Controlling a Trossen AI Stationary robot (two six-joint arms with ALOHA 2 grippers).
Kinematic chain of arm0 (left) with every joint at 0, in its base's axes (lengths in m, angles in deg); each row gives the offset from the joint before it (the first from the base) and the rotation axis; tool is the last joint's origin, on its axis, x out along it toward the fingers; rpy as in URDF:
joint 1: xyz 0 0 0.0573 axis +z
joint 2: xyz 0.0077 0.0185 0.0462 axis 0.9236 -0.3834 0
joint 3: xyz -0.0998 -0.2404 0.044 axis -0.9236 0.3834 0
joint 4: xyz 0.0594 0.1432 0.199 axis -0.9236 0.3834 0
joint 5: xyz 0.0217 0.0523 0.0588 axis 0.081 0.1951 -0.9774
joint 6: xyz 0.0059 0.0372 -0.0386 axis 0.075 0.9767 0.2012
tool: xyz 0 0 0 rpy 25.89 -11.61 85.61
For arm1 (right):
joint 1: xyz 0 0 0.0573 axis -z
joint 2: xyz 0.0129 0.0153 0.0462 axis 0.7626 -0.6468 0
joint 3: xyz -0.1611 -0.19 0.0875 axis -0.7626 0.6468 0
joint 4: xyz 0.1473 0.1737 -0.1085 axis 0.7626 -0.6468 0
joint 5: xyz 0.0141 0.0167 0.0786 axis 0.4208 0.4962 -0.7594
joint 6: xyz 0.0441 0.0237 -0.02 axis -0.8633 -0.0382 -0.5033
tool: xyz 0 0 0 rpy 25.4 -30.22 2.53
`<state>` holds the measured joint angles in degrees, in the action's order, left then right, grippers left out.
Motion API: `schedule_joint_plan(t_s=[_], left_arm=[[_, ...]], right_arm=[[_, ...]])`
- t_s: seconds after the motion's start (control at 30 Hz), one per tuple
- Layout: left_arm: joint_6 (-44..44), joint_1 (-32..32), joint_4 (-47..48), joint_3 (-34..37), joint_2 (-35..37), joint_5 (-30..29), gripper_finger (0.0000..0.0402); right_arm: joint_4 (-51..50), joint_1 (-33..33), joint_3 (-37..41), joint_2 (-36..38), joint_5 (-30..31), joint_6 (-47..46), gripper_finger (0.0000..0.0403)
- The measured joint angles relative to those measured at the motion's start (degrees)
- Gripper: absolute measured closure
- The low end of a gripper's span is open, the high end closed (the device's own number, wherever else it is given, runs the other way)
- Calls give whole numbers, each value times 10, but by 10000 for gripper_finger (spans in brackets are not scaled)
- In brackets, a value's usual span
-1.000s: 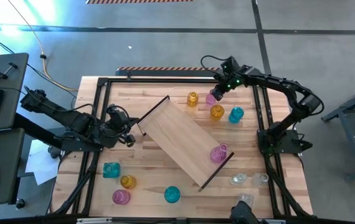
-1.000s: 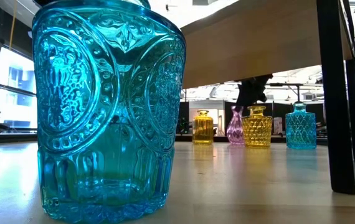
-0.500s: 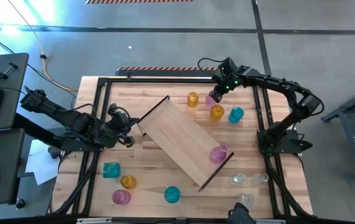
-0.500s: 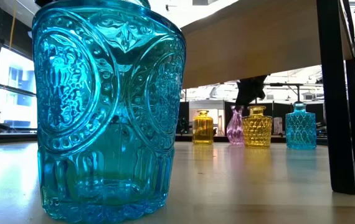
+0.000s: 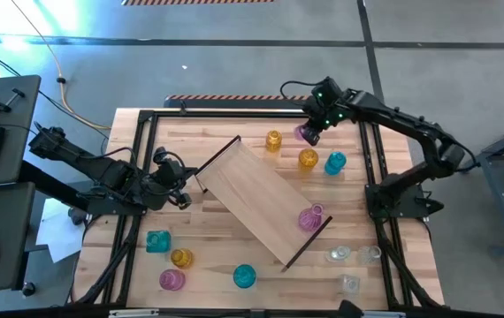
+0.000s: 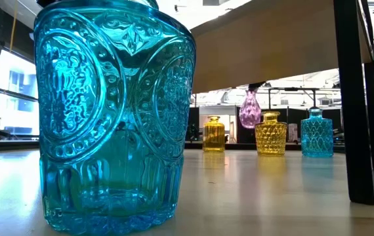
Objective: Sort vases onto shelf
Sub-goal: Put the top pink flower vase on the shelf aligned with the other pink flower vase
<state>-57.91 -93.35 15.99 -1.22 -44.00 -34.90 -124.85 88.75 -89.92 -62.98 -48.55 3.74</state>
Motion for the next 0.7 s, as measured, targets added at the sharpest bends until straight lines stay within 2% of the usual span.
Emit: schedule_joint_plan(t_s=[0.37,0.7], left_arm=[[0,0,0,0,0,-4,401],[-1,0,0,0,0,-4,401]], right_arm=[[-67,-80,-95,19,2,-30,403],[-98,-206,-215,18,-7,-83,403]])
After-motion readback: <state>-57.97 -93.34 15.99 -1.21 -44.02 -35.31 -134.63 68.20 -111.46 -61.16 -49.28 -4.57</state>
